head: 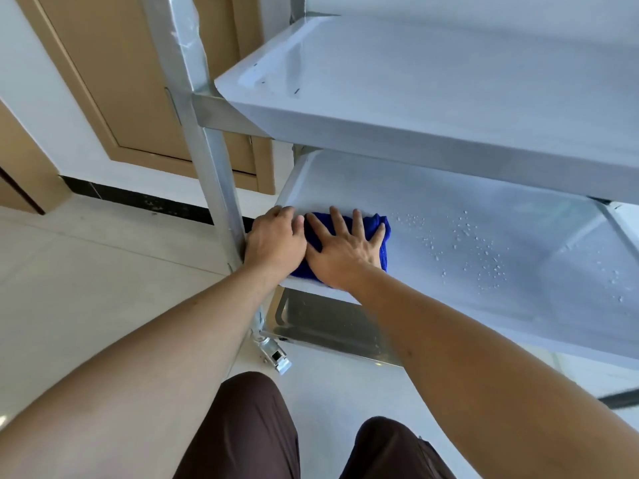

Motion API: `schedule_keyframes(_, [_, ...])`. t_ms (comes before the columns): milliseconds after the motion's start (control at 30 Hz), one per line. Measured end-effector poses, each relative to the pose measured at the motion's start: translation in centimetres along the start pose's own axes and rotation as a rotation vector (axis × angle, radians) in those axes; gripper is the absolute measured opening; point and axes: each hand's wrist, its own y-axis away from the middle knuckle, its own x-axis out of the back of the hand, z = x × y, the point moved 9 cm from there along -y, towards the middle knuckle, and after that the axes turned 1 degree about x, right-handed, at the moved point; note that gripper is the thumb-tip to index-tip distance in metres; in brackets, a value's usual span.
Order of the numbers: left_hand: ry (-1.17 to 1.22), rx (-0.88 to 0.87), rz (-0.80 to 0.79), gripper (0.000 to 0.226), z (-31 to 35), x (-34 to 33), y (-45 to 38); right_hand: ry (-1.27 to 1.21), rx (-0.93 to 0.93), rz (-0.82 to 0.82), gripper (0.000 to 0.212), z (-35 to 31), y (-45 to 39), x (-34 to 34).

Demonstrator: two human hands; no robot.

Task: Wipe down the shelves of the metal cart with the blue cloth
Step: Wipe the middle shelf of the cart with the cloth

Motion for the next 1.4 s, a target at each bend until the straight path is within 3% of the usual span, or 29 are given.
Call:
schedule_keyframes(500, [-0.251, -0.097, 0.074, 0.048, -0.7, -2.3, -0.3, 0.038, -0.101, 0.077, 0.066, 2.0, -14.7, 1.7])
schedule_keyframes(833, [-0.234, -0.171, 0.129, 0.038, -0.1, -1.9, -0.4, 0.028, -0.119, 0.106, 0.064, 2.2, -21.4, 3.0])
schedule_keyframes(1100, [-0.198, -0.17, 0.132, 0.038, 0.0, -1.4, -0.3, 0.011, -0.099, 0.094, 0.061, 2.0, -19.6, 2.7])
schedule_keyframes(1400, [-0.06, -0.138, 0.194, 0.036, 0.1, -0.1, 0.0, 0.034, -0.033, 0.105, 0.06, 1.4, -10.7, 1.8])
